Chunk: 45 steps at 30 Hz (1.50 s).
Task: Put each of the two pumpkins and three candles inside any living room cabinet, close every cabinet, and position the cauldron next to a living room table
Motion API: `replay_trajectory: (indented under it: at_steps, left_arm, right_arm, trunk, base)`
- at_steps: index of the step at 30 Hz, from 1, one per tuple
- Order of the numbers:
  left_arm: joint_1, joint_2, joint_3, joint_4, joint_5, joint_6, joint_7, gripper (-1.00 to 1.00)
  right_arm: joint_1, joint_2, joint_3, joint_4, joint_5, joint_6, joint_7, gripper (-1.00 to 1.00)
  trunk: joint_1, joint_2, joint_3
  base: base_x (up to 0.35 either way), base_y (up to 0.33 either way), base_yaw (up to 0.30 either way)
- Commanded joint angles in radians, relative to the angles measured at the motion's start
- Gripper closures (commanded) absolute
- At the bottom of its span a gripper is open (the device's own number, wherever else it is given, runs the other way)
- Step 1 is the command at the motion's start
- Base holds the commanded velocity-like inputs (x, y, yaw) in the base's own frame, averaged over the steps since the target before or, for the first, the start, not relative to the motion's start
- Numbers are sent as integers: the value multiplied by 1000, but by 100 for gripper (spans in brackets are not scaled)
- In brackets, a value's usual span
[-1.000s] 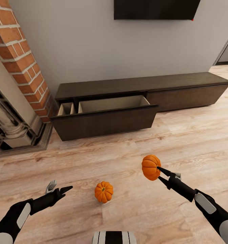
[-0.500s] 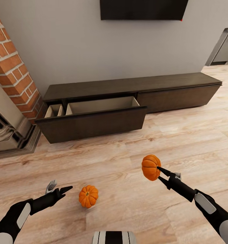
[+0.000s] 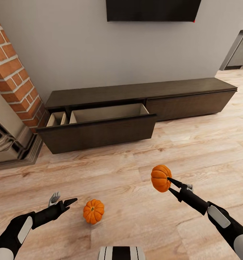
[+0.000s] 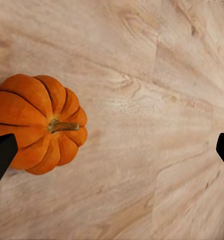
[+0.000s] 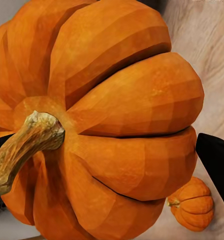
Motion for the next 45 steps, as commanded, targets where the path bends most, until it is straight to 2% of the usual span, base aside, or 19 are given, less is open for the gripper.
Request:
replay_trajectory:
  at_steps: [1,12,18,25,28,45]
  left_arm:
    - [0,0,2,0,4,7,-2,-100]
    - [0,2,1,0,5,7,-3,-100]
    - [0,2,0,0,4,7,-2,-100]
    - [0,3,0,0,4,7,-2,-100]
    - [0,4,1,0,5,6,-2,-100]
    - [0,-1,3,9,-3,-31,54,-100]
  right_arm:
    - [-1,-1,5,1,-11,7,1,100]
    - [-1,-1,6,-4,-10,8,1,100]
    - [-1,-1,7,-38,-2,10,18,100]
    - [11,-7,7,-220,-8,39,53,100]
    - [16,-12,7,-258,-10,43,54,100]
    - [18,-14,9,-318,3,49,47,100]
  trunk:
    - [0,0,-1]
    - [0,0,-1]
    - [0,0,-1]
    - [3,-2,-28]
    - [4,-3,-39]
    - [12,-7,-105]
  base:
    - [38,11,0]
    - [8,2,0]
    - [0,0,0]
    - [0,0,0]
    - [0,0,0]
    - [0,0,0]
